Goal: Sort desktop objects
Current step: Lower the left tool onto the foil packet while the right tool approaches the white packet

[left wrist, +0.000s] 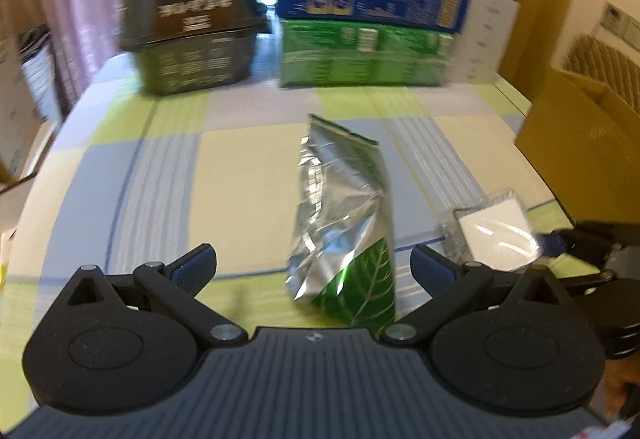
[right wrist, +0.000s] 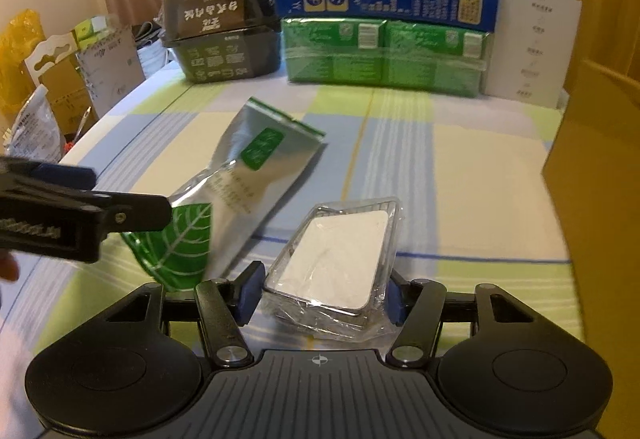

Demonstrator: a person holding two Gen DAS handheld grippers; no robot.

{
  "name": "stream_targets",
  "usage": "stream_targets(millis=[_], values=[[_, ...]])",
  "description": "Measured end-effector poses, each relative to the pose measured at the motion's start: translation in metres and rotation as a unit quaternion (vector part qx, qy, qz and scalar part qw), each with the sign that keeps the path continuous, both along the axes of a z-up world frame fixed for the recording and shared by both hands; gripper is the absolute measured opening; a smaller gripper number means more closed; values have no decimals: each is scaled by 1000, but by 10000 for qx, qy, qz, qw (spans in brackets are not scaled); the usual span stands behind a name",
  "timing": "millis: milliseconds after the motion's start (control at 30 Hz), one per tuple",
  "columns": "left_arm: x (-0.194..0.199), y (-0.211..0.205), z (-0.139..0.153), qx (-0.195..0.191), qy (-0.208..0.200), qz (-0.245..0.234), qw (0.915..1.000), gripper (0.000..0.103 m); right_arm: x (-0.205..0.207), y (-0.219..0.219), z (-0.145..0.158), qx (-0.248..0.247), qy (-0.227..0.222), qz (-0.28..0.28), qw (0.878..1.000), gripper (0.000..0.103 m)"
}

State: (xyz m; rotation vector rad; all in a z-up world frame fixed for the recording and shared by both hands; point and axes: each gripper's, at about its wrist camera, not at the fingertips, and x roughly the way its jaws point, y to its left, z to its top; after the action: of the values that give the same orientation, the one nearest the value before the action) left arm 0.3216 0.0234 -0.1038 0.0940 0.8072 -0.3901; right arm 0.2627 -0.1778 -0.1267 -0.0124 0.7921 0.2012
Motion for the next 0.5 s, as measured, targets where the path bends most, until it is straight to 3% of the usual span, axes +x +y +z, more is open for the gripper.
stream_targets(millis=[267,500], values=[[44,-32,-23,246,458,-555,9971,98,3,-37,-3,27,138,-228,9996,57],[59,-48,-37,631,805,-703,9923,62,1,-43,-5,127,201,-288,9993,57]])
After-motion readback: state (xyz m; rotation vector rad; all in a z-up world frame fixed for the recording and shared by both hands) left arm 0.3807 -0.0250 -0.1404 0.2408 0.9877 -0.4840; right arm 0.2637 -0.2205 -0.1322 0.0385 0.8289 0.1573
